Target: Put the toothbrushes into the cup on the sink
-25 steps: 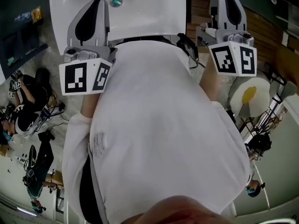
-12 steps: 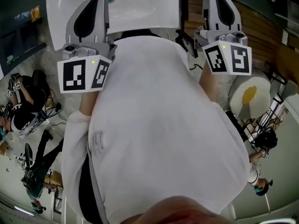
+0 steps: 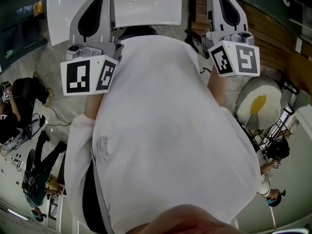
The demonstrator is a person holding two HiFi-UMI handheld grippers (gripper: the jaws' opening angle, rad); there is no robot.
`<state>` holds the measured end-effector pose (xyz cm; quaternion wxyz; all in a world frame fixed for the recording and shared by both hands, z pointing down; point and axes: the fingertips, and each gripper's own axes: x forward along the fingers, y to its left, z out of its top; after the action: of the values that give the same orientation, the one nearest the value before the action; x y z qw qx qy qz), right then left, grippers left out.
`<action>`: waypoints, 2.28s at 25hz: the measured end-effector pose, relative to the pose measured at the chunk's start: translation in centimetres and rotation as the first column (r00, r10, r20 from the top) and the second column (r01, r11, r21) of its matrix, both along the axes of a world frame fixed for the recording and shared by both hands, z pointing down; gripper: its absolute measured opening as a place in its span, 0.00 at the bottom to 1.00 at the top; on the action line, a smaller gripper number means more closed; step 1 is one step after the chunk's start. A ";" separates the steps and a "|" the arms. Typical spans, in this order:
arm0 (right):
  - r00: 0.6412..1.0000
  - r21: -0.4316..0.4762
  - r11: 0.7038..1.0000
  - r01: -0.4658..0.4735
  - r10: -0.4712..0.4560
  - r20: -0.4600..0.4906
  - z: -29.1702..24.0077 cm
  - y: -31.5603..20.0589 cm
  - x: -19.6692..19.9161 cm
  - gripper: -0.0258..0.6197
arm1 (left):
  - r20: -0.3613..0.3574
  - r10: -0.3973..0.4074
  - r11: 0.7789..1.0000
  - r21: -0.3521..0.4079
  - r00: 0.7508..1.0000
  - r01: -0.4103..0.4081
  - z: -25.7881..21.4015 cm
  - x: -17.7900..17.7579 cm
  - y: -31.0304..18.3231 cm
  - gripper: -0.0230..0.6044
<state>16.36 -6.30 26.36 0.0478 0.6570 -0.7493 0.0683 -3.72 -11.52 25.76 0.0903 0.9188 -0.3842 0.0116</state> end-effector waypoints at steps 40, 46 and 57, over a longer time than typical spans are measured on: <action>0.995 -0.049 0.996 -0.076 0.079 0.061 0.9 -1.8 1.9 0.06 | 0.029 0.063 0.998 -0.018 0.998 -0.063 -0.7 1.8 -4.1 0.04; 0.995 -0.049 0.996 -0.081 0.083 0.057 0.7 -1.8 1.6 0.06 | 0.026 0.065 0.998 -0.020 0.998 -0.064 -0.8 1.4 -4.1 0.04; 0.995 -0.049 0.996 -0.078 0.081 0.052 0.8 -2.8 1.1 0.06 | 0.018 0.068 0.998 -0.019 0.998 -0.068 -0.6 1.1 -4.9 0.04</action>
<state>17.43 -9.07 27.20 0.0400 0.6828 -0.7218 0.1054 -2.62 -16.45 25.14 0.0944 0.9303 -0.3533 0.0267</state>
